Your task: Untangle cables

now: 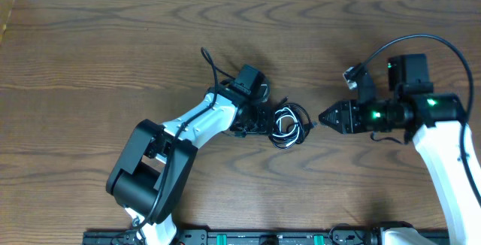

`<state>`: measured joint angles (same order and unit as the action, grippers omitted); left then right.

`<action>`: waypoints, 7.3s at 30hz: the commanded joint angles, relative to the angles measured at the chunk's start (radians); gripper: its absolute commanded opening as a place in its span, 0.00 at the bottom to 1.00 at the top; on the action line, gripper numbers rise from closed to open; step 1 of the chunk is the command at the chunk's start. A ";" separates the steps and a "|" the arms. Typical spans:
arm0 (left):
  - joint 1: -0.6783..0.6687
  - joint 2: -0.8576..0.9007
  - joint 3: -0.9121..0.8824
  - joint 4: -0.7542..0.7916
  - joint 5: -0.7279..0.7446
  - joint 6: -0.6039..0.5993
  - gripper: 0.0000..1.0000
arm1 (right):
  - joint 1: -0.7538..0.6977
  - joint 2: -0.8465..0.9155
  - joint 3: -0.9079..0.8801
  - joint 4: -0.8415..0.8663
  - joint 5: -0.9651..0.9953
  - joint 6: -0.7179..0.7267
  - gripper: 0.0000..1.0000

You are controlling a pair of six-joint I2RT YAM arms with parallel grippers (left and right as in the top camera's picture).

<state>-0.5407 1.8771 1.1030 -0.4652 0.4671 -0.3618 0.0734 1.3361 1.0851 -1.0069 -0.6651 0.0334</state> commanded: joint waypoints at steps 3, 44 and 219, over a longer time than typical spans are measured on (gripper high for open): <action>0.047 -0.028 0.073 -0.058 0.176 -0.020 0.64 | 0.007 0.114 -0.027 0.041 0.038 0.075 0.31; -0.133 -0.084 0.074 0.112 -0.234 -0.542 0.64 | 0.112 0.527 -0.037 0.156 -0.045 0.142 0.29; -0.095 -0.084 0.010 -0.077 -0.263 -0.485 0.08 | 0.035 0.527 -0.037 0.304 0.174 0.213 0.01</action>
<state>-0.6434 1.7950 1.1225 -0.5167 0.2165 -0.9588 0.1276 1.8580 1.0454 -0.6971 -0.7204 0.2615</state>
